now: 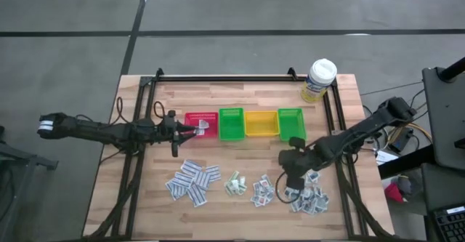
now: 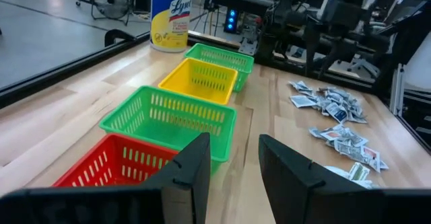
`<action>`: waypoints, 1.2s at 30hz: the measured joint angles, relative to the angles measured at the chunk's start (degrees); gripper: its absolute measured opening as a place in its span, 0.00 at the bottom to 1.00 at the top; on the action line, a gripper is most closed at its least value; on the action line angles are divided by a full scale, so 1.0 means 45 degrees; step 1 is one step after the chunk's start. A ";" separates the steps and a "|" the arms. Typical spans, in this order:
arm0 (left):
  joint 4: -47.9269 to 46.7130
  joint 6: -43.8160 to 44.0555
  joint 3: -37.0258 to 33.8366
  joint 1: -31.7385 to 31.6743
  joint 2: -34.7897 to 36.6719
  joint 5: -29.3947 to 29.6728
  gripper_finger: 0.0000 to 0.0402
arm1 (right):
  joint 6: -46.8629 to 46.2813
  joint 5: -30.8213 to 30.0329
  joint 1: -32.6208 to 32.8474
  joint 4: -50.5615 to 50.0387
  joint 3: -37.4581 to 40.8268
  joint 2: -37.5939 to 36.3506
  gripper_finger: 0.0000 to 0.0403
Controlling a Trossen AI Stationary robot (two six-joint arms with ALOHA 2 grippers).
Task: Pick & Place First Aid Supplies
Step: Put the alcohol pad into the red basket
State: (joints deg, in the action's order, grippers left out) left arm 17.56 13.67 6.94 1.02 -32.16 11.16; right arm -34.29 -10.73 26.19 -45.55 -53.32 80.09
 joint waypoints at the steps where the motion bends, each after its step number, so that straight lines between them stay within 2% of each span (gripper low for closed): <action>1: -0.0005 0.0000 -0.0005 0.0000 0.0005 0.0000 0.30 | 0.0033 0.0157 0.0028 -0.0017 -0.0010 0.0164 0.30; 5: -0.0002 0.0000 -0.0005 0.0000 0.0019 0.0000 0.30 | 0.0046 0.0653 0.0226 -0.0176 0.0074 0.0654 0.32; 12: -0.0005 0.0000 -0.0005 0.0000 0.0024 0.0000 0.30 | -0.0162 0.0752 0.0635 -0.0278 0.0196 0.1189 0.34; 36: -0.0005 -0.0039 -0.0039 0.0000 0.0024 0.0000 0.30 | -0.0725 0.0736 0.0695 -0.0371 0.1470 0.1231 0.32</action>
State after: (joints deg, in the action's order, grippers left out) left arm 17.54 13.50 6.76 1.02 -32.05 11.16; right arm -37.56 -7.42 29.32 -47.22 -46.70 85.62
